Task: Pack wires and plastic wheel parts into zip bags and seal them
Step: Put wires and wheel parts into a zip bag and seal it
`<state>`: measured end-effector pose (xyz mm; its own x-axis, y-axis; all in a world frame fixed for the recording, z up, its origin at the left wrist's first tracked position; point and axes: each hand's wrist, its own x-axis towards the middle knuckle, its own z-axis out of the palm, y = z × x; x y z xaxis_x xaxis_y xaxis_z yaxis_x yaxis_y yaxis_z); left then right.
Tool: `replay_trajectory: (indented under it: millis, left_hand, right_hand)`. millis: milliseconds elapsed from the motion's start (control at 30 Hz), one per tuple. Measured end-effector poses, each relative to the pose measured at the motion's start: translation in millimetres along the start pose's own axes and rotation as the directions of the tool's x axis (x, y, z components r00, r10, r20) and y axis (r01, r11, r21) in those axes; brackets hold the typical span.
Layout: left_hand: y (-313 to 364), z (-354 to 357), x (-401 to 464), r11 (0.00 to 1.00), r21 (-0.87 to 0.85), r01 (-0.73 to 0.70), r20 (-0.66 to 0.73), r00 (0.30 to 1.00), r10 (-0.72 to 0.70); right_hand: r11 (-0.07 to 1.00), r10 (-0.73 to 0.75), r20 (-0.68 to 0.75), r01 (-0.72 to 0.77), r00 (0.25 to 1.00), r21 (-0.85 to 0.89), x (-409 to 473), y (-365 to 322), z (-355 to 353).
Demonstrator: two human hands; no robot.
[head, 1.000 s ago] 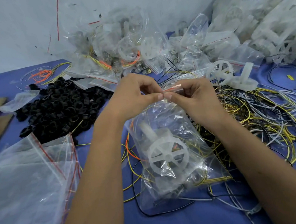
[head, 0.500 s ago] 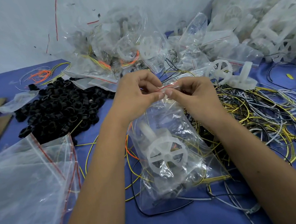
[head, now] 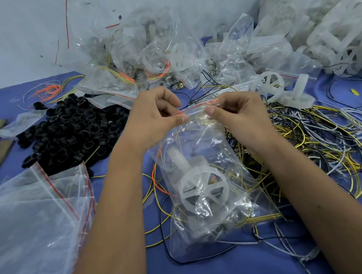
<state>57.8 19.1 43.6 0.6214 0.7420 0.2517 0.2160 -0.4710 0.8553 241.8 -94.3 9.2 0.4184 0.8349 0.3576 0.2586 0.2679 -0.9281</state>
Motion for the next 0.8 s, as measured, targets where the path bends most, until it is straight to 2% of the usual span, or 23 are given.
replay_trajectory:
  millis: [133,267,467,633,800]
  left_hand:
    - [-3,-8,-2,1.0,-0.003,0.001,-0.022,1.0,-0.001]
    - [-4,-9,-3,1.0,-0.008,-0.015,-0.037,0.999,0.015]
    - [-8,-18,-4,1.0,-0.011,0.026,-0.04,0.999,-0.026]
    - [-17,-23,-8,0.994,-0.102,0.034,-0.124,0.991,-0.046]
    - [-17,-21,-10,0.974,-0.222,0.036,-0.152,0.986,-0.071]
  right_hand:
    - [0.999,0.027,-0.031,-0.026,0.999,0.037,0,-1,-2]
    - [1.0,0.009,-0.008,-0.009,1.0,-0.01,-1,-2,0]
    - [0.998,0.051,-0.072,-0.048,0.996,0.034,0,0,-3]
    - [1.0,0.024,-0.048,-0.024,0.999,-0.006,-1,0,-2]
    - [0.999,0.047,-0.073,-0.047,0.996,0.002,-1,-2,-3]
